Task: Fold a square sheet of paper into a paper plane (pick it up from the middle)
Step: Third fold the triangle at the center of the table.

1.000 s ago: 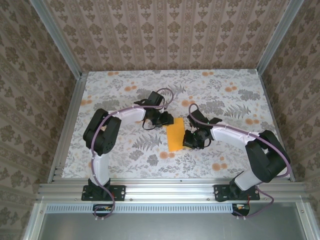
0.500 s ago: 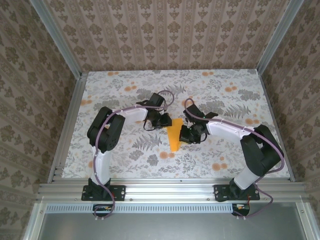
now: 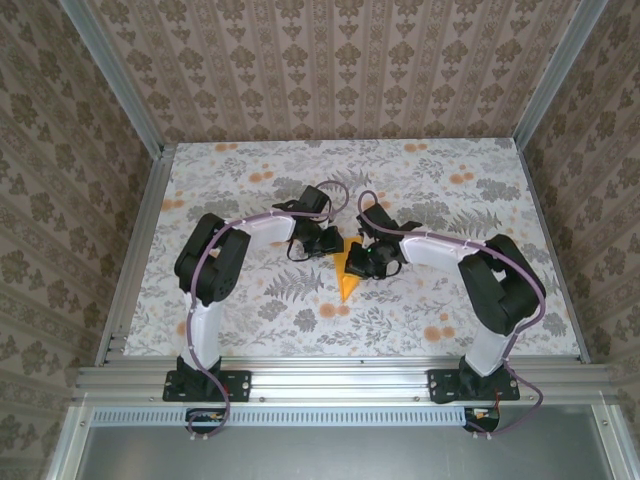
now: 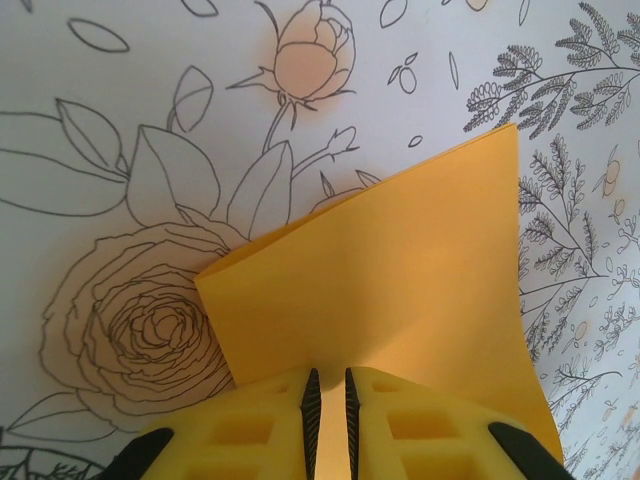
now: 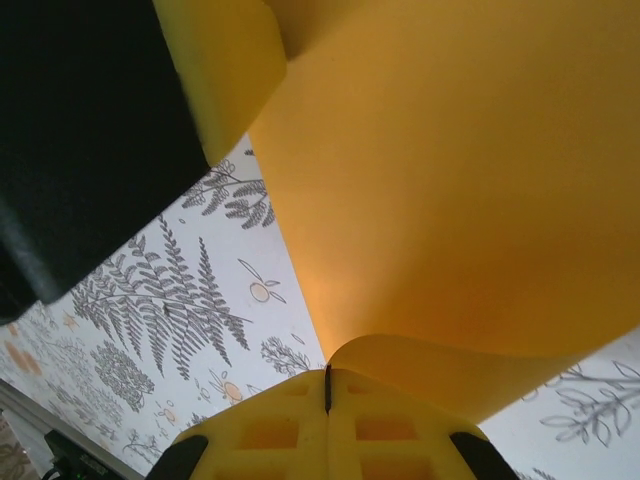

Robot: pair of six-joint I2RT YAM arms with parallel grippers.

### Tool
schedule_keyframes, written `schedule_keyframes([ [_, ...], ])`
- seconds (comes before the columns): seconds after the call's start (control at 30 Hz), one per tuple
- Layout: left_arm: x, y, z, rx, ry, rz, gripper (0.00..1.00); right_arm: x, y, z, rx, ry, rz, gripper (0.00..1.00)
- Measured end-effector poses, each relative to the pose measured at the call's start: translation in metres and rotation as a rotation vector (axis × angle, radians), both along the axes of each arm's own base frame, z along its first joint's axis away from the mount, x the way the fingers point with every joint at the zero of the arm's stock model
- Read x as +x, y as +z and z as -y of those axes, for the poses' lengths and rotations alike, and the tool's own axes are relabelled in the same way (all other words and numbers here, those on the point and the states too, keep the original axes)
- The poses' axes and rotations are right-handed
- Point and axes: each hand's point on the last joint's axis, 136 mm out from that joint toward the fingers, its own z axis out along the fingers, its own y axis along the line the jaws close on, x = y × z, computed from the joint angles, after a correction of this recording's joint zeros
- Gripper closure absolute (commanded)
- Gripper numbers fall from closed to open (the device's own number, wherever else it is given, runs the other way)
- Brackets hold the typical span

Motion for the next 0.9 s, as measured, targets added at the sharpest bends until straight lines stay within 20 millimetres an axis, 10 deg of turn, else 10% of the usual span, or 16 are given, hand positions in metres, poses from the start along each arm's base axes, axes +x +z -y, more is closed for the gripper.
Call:
schedule_keyframes([
  [0.9,0.000,0.000,0.000,0.003,-0.002,-0.003,0.81,0.005,-0.016,-0.012,0.012,0.020,-0.019,0.98],
])
